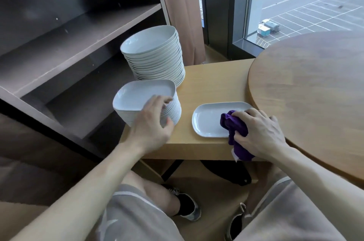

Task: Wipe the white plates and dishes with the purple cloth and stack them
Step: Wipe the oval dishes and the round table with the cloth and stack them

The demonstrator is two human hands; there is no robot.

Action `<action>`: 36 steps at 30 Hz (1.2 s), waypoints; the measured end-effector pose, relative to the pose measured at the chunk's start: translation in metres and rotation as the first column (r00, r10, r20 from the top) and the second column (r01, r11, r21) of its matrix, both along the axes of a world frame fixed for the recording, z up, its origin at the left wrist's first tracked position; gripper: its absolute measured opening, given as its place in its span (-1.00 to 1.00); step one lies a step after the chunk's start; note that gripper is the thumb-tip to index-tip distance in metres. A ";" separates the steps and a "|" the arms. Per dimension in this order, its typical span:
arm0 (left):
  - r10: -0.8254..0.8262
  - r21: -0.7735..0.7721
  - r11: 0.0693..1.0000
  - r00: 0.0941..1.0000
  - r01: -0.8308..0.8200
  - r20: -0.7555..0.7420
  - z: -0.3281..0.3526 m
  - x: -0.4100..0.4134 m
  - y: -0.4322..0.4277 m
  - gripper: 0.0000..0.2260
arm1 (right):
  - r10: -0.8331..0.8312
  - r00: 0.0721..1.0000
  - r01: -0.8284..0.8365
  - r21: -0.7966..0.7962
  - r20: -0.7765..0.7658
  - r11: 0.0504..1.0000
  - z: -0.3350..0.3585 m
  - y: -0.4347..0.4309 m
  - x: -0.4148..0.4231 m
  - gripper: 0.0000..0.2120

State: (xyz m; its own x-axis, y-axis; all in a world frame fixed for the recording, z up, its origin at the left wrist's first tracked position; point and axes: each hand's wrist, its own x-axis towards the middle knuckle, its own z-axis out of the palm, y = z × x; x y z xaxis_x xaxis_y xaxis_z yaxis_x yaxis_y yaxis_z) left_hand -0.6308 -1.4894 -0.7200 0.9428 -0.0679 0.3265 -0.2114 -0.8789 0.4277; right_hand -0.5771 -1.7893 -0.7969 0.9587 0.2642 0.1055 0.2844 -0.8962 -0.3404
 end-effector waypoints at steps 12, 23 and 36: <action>0.000 -0.216 0.969 0.876 -0.119 -0.483 -0.111 0.057 -0.058 0.19 | 0.047 0.998 -0.041 -0.147 0.033 0.988 -0.010 0.006 0.005 -0.72; -0.045 -0.261 0.960 0.868 -0.099 -0.494 -0.125 0.067 -0.047 0.29 | 0.352 0.920 -0.376 -0.131 -0.174 0.917 0.006 0.059 0.047 -0.75; -0.081 -0.256 0.965 0.877 -0.050 -0.474 -0.123 0.071 -0.049 0.29 | 0.061 0.994 -0.067 0.061 0.093 0.996 -0.029 0.103 0.048 -0.84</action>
